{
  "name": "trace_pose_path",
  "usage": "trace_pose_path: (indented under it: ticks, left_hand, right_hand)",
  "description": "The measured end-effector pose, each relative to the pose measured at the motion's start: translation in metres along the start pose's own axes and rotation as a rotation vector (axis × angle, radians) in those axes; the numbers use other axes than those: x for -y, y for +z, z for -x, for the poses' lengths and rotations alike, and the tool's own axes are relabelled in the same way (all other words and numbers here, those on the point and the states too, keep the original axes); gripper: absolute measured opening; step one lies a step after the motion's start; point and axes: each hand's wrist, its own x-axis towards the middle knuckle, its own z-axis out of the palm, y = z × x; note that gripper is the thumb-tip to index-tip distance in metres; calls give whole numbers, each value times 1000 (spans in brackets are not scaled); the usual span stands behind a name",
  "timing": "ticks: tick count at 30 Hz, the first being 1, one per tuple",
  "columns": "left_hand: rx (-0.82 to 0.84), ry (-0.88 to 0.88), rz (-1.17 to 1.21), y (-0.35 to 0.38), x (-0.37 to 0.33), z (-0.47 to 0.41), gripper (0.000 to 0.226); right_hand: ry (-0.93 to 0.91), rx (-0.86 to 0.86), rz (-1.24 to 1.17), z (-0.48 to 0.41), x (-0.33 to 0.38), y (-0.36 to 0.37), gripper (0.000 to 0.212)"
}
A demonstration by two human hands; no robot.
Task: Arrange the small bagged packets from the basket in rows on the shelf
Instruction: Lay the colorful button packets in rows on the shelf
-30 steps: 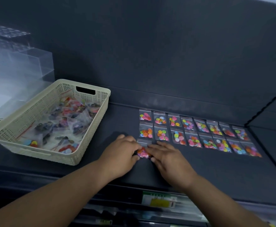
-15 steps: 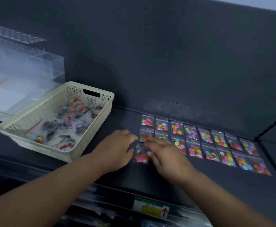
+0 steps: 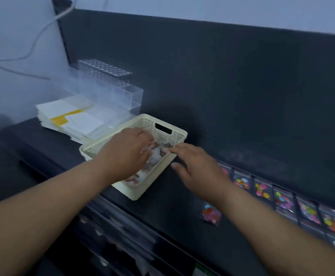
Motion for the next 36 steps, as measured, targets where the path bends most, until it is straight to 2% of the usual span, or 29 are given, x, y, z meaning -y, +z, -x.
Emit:
trace_pose_path:
  ticks: [5, 11, 19, 23, 26, 29, 32, 36]
  left_hand:
    - [118, -107, -26, -6, 50, -7, 42]
    - [201, -39, 37, 5, 93, -34, 46]
    - [208, 55, 195, 35, 135, -59, 42]
    - [191, 73, 238, 42, 141, -61, 46]
    - [172, 78, 257, 45, 143, -60, 44]
    - [184, 86, 233, 47, 143, -60, 42]
    - [199, 89, 204, 49, 145, -61, 43]
    - [201, 97, 206, 49, 145, -61, 47]
  right_hand:
    - [53, 29, -64, -50, 13, 14, 38]
    - [256, 83, -72, -122, 19, 40, 37]
    - [523, 181, -19, -186, -2, 85, 58]
    - [535, 162, 65, -201, -7, 94, 43]
    - [500, 145, 117, -200, -7, 101, 49]
    - [487, 202, 55, -199, -5, 105, 63]
    - [479, 246, 19, -200, -4, 106, 59]
    - [461, 227, 89, -199, -6, 110, 48]
